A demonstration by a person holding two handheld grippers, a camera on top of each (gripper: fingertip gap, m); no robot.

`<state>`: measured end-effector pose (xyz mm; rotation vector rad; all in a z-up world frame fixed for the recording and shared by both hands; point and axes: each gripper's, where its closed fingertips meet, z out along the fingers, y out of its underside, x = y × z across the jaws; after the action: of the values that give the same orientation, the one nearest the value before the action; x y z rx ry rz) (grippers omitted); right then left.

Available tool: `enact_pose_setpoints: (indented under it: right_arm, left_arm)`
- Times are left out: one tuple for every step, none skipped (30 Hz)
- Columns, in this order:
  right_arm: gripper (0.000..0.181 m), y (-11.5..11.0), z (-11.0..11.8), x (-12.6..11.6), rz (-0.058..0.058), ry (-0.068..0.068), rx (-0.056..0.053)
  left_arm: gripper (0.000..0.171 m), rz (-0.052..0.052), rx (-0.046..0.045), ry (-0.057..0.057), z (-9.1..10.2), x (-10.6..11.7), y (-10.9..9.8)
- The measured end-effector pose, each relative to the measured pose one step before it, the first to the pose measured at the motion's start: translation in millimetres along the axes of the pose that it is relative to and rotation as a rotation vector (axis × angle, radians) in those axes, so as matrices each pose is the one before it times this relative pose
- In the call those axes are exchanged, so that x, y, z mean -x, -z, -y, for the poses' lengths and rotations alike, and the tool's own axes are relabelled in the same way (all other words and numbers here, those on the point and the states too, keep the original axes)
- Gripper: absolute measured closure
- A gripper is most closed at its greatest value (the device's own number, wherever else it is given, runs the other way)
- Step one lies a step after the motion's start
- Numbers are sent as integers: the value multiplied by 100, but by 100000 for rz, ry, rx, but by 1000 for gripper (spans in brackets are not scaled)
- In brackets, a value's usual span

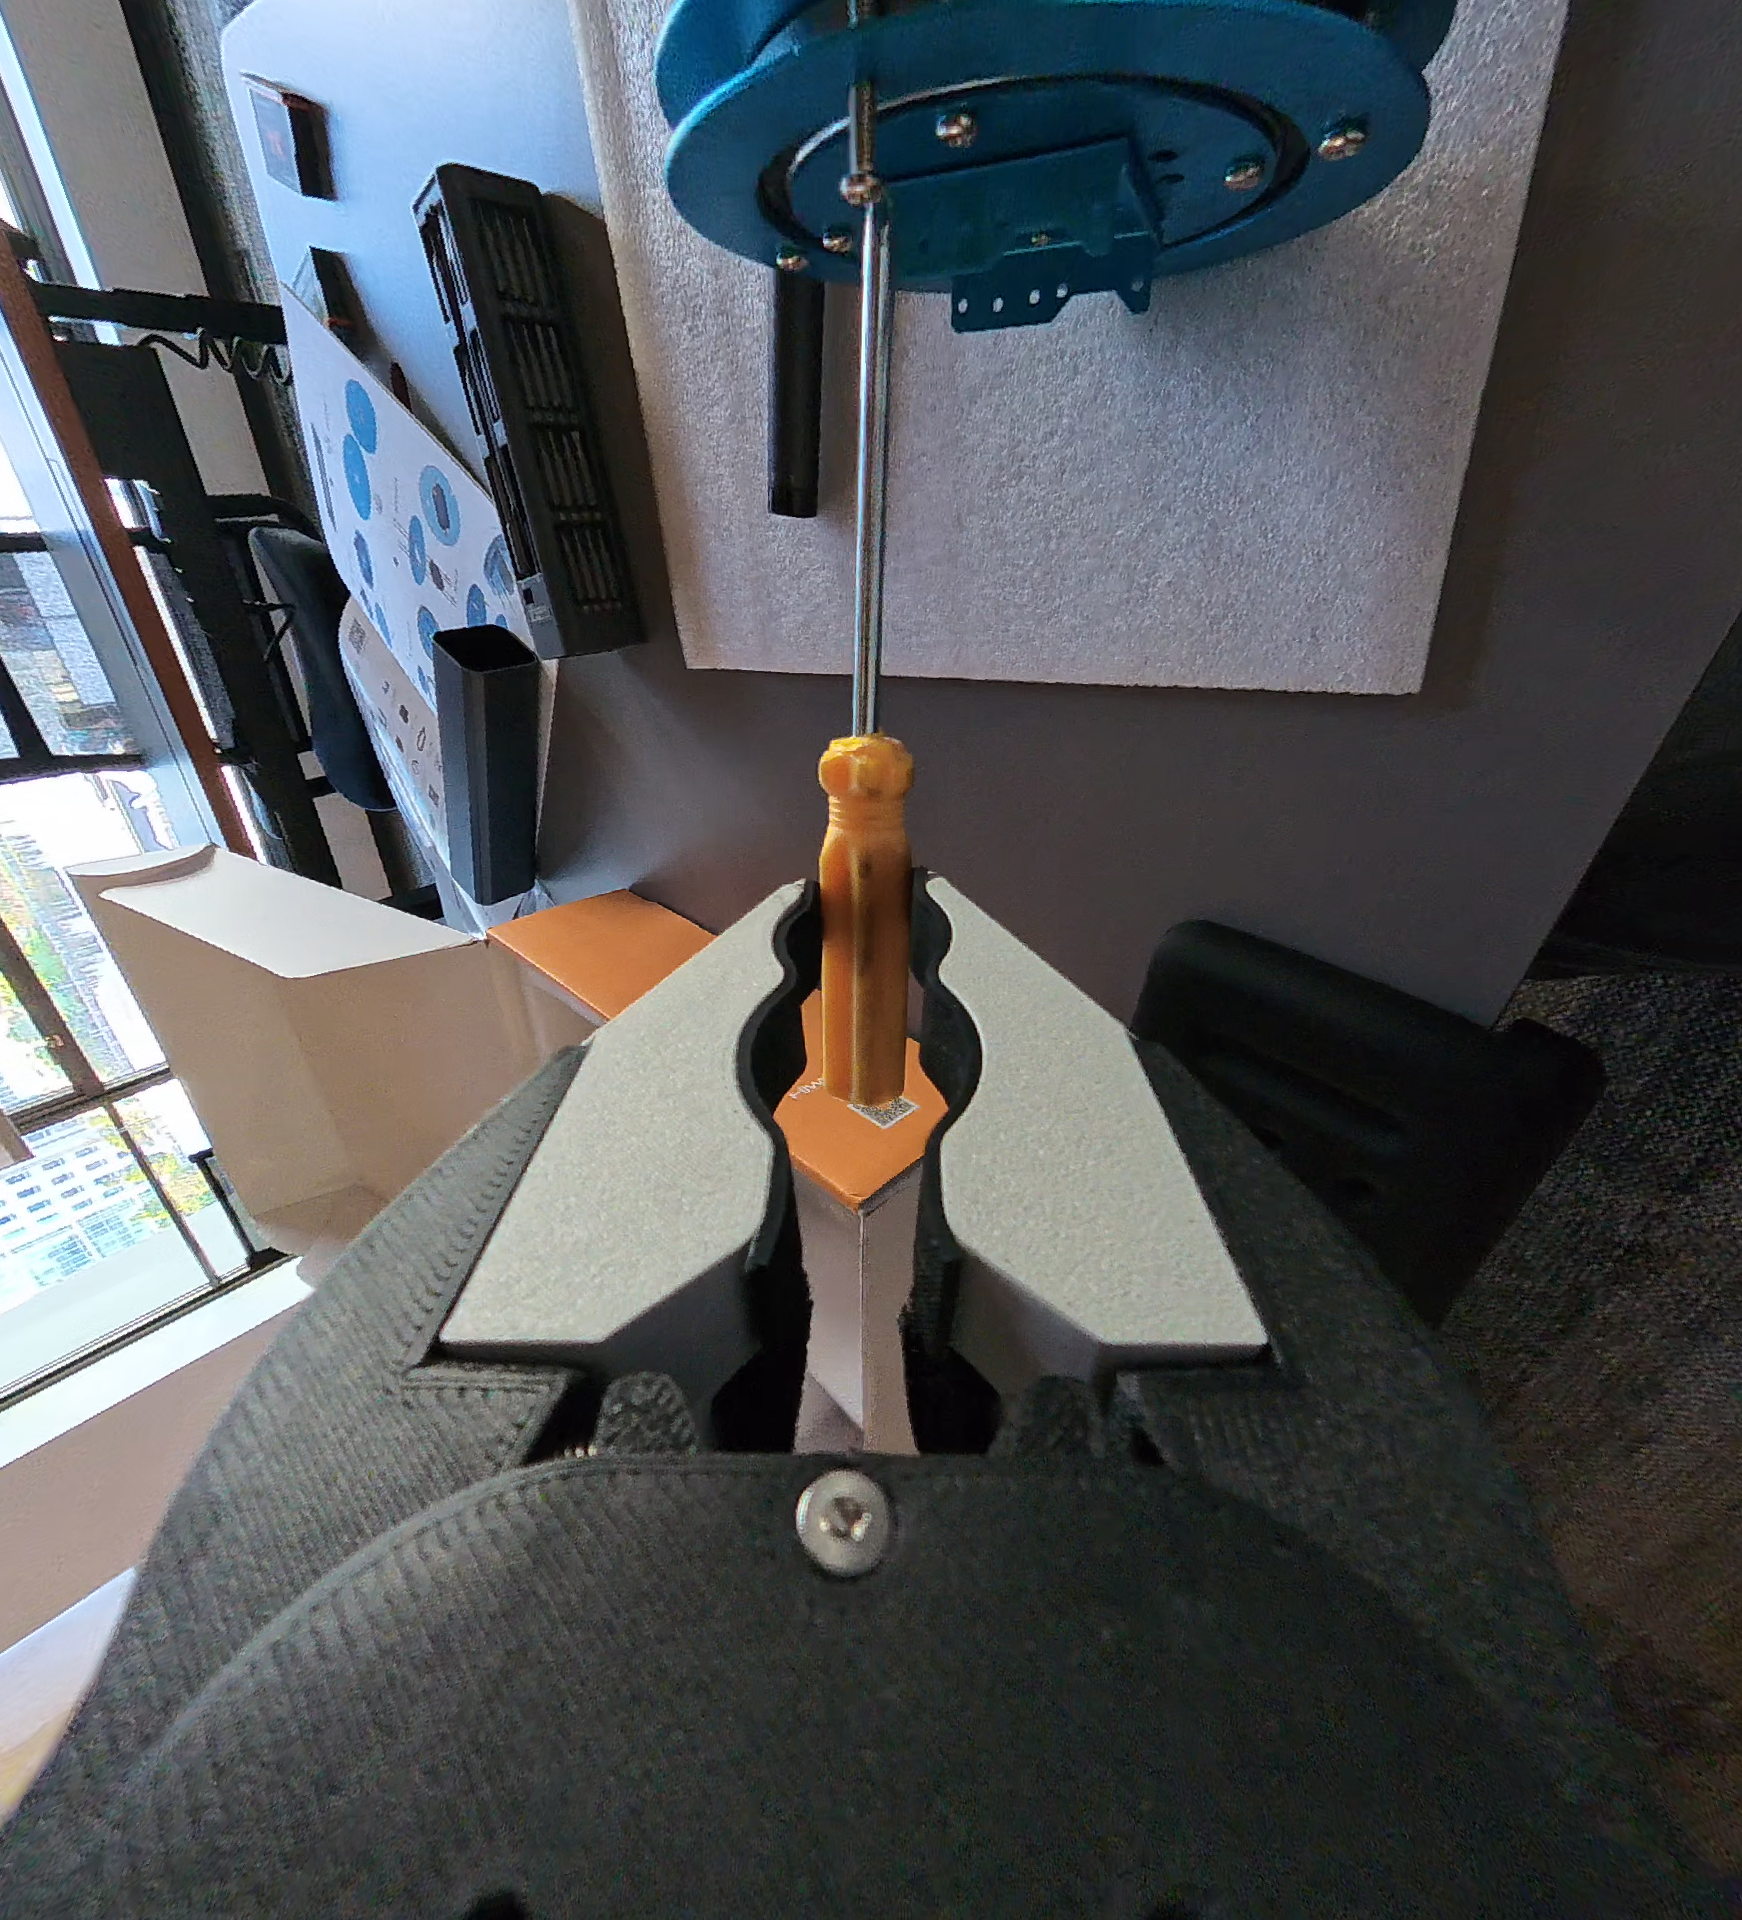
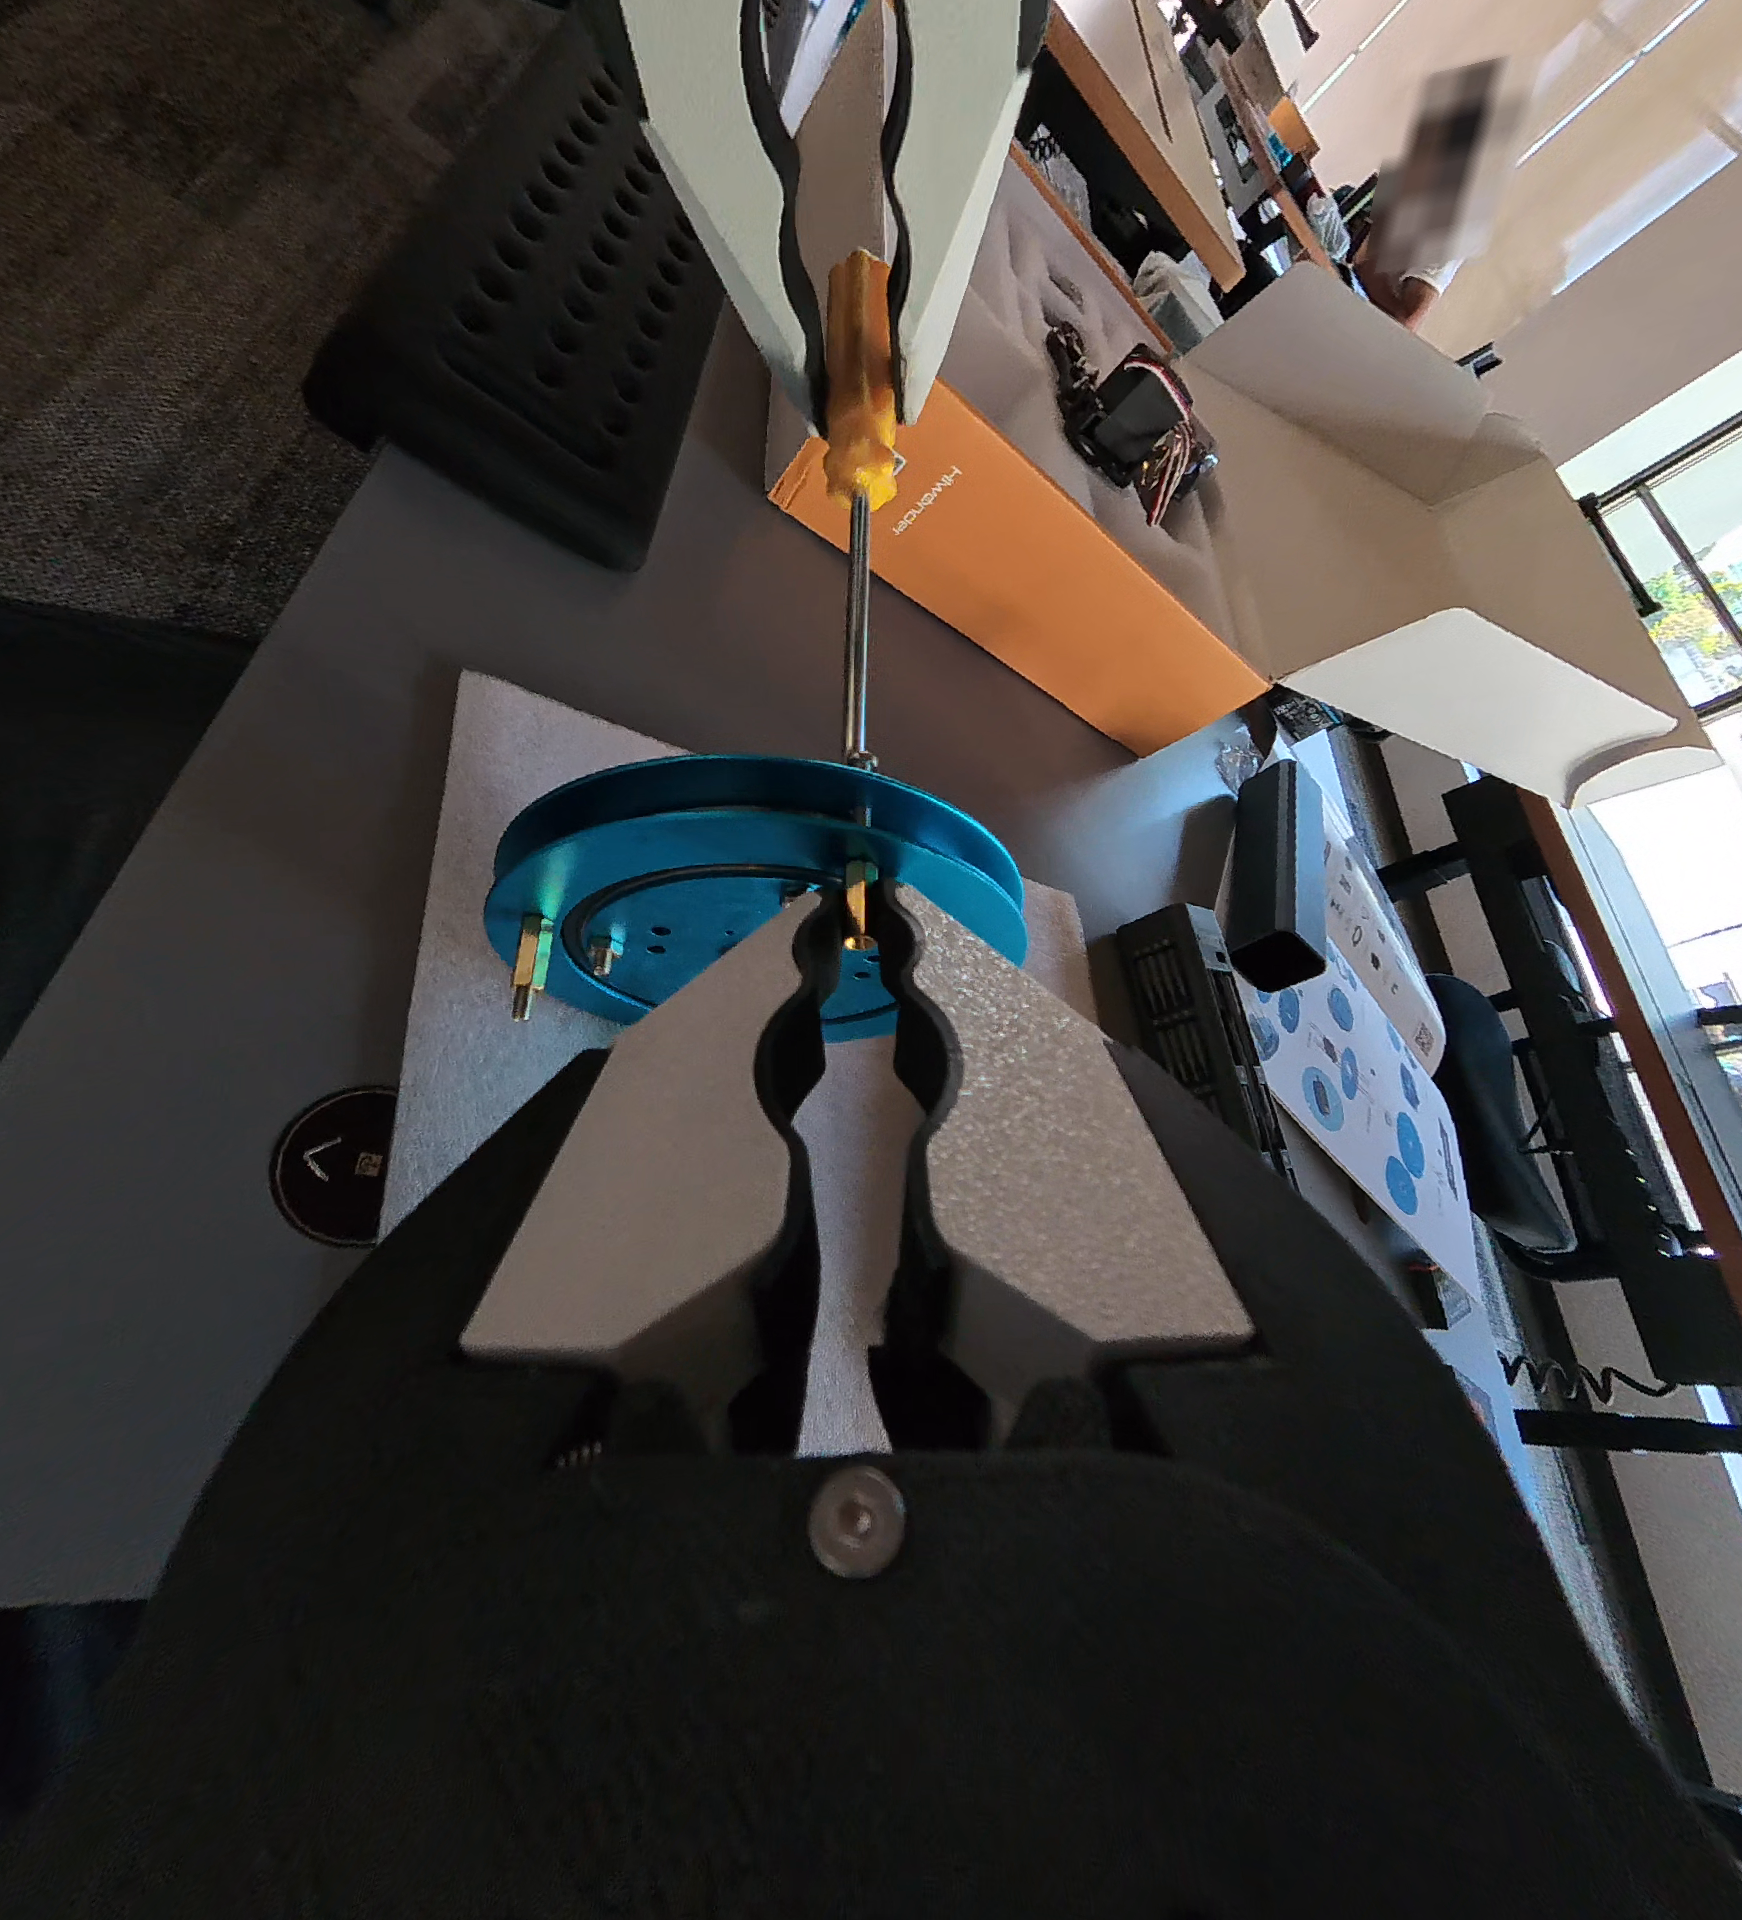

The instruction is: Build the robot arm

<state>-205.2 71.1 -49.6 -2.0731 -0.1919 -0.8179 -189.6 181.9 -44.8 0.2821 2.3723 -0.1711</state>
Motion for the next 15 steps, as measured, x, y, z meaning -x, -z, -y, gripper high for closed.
enact_pose_setpoints:
  right_arm:
    - [177, -42, 32, -4, 13, 261, -102]
    - [177, -35, 18, -18, -65, 300, -1]
    - [177, -22, 1, -10, 41, 186, 94]
    - [177, -3, -1, -3, 168, 1, 84]
    - [177, -4, -2, -9, 232, -305, 59]
    - [177, -11, 10, 3, 321, -434, -98]
    - [177, 1, 16, 19, 330, -380, -219]
    - [177, -12, 35, 32, 232, -211, -273]
    - [177, -28, 33, 21, 144, -101, -226]
    - [177, -25, 34, 11, -14, -13, -84]
    - [177, -28, 15, -4, -117, 111, 43]
    - [177, -16, 9, -24, -129, 90, 156]
    - [177, -6, -7, -11, -86, 24, 138]
    - [177, -6, 16, 14, 6, -61, -45]
    - [177, -3, 20, 18, 36, -74, -115]
  left_arm:
    - [156, -316, -206, 742, -43, -42, -20]
    - [156, -217, -322, 621, -38, -44, -4]
    - [156, -128, -307, 459, -55, -43, 7]
    - [156, -40, 36, 489, -128, -28, 15]
    - [156, 66, -303, 427, -97, -41, 38]
    - [156, -93, -687, 540, -46, -73, 41]
    - [156, -367, -470, 786, -63, -97, 41]
    - [156, -273, -315, 630, -48, -88, 21]
    - [156, 63, -137, 289, -44, -34, 19]
    - [156, 141, 114, 153, -37, -7, -2]
    - [156, 45, 131, 175, -40, -1, 7]
    - [156, 154, -191, 56, -17, 18, 19]
    - [156, 265, -397, -42, -1, 17, 29]
    - [156, -51, -221, 164, -20, -26, 26]
    - [156, -130, -155, 326, -24, -26, 23]
